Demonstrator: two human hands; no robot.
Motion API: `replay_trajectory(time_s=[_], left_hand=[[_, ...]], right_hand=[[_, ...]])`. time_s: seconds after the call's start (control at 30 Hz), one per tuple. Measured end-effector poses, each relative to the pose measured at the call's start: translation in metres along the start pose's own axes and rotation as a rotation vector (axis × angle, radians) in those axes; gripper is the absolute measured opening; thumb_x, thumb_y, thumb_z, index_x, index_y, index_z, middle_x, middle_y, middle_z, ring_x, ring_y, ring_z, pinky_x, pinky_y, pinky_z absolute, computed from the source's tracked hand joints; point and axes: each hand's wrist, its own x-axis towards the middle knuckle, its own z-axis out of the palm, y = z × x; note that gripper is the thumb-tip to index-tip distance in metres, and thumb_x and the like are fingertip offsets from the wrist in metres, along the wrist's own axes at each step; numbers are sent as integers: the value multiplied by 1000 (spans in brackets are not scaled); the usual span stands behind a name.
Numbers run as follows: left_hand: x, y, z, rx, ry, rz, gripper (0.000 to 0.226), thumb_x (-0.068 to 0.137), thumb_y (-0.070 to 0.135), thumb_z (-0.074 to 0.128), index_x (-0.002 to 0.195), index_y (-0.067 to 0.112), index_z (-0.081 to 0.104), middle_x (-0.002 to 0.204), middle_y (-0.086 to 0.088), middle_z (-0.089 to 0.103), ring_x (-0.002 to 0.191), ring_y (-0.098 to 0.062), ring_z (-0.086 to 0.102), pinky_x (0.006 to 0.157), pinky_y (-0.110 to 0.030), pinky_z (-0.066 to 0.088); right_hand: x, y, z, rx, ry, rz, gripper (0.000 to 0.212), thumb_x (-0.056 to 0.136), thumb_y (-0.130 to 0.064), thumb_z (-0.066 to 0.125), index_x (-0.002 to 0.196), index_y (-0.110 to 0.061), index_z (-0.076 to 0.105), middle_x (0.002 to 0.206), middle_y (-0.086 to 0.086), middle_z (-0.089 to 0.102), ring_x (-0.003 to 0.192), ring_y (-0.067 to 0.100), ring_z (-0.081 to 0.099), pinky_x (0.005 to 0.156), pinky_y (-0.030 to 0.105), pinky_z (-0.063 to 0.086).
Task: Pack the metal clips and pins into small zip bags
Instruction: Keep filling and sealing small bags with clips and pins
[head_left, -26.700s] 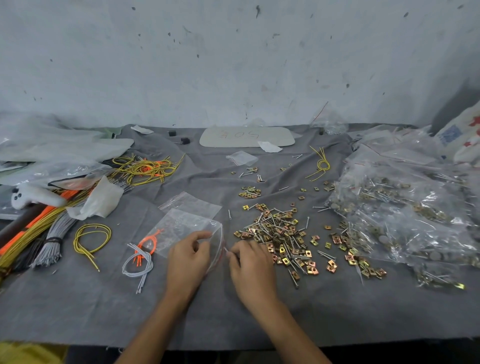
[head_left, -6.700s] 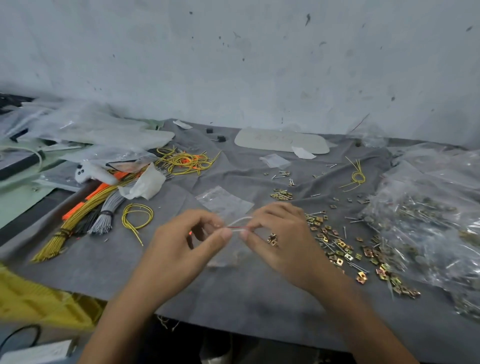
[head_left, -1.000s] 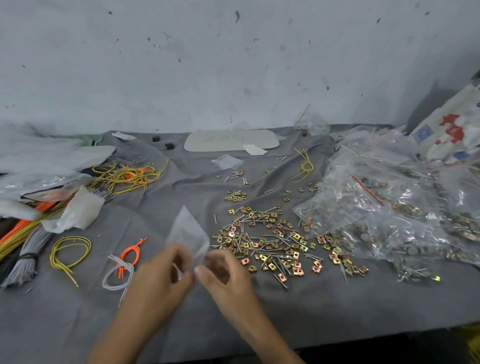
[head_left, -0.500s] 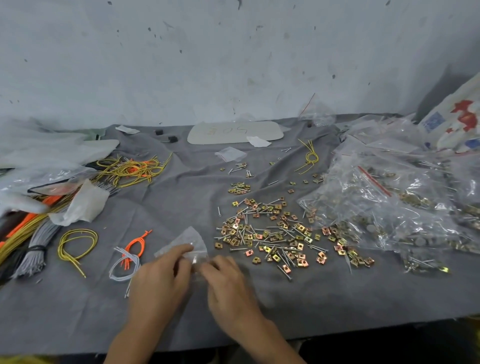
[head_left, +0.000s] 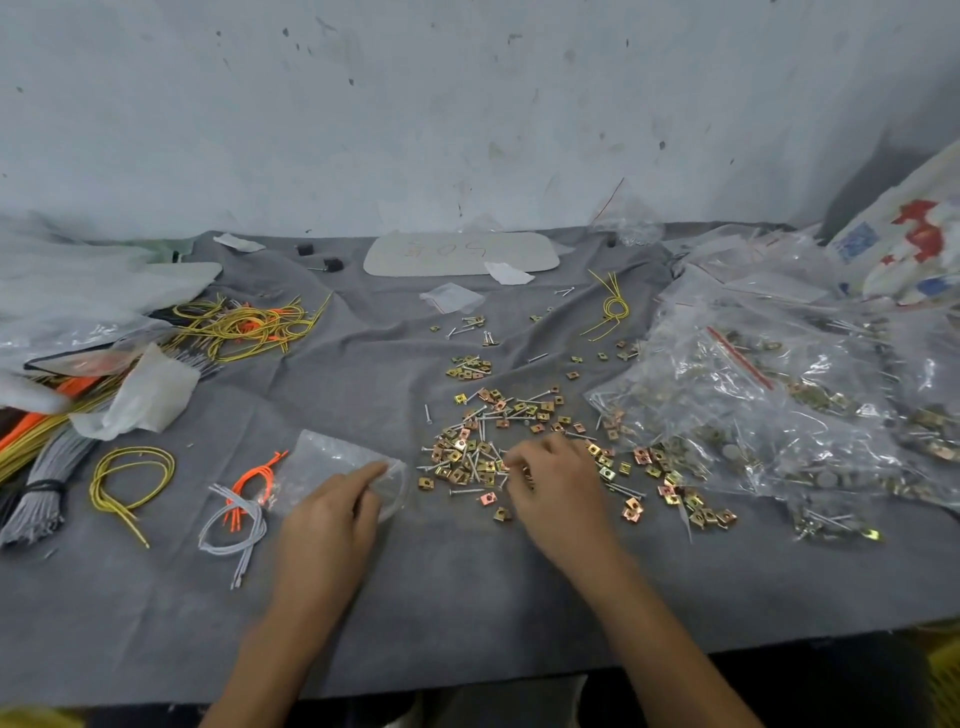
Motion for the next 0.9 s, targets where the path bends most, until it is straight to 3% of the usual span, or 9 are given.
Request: replay_trajectory(time_s=[0.17, 0.27, 0.43, 0.63, 0.8, 0.9], left_hand=[[13, -2, 15, -70, -4, -40, 34, 92, -3, 59, 119, 10, 74, 113, -12, 75, 103, -33, 69, 87, -39, 51], [14, -10, 17, -123, -16, -69, 32, 94, 1, 58, 119, 14, 74, 107, -9, 77, 97, -30, 70, 80, -32, 48], [11, -15, 18, -259, -67, -70, 29, 99, 11, 58, 120, 24, 73, 95, 9, 75, 81, 4, 63, 73, -9, 41], [9, -16, 21, -272, -95, -77, 28, 100, 15, 57, 122, 24, 72, 103, 9, 74, 96, -9, 66, 77, -11, 40], [11, -18, 22, -249, -111, -108, 30, 99, 14, 58, 122, 24, 72, 115, 6, 74, 107, -13, 66, 87, -23, 44], [9, -18, 21, -248, -106, -124, 29, 100, 21, 55, 123, 29, 71, 111, 6, 75, 103, -16, 67, 88, -28, 48]], right_hand=[[17, 13, -17, -133, -232, 29, 13, 98, -35, 54, 105, -30, 64, 110, -6, 58, 106, 18, 46, 92, 35, 41], [21, 11, -25, -174, -312, -37, 11, 98, -33, 56, 104, -28, 65, 110, -5, 59, 106, 19, 51, 90, 35, 43], [21, 8, -30, -233, -383, -74, 13, 98, -31, 55, 106, -26, 64, 112, -1, 57, 108, 22, 52, 89, 36, 44], [18, 4, -26, -298, -359, -108, 13, 101, -30, 49, 103, -24, 60, 110, 0, 55, 103, 23, 53, 83, 35, 42], [14, 5, -20, -273, -287, -109, 15, 102, -26, 45, 100, -21, 59, 103, 1, 57, 94, 22, 53, 81, 37, 45], [13, 6, -18, -188, -238, -80, 13, 101, -26, 50, 96, -21, 61, 99, -3, 59, 93, 19, 54, 81, 34, 44]])
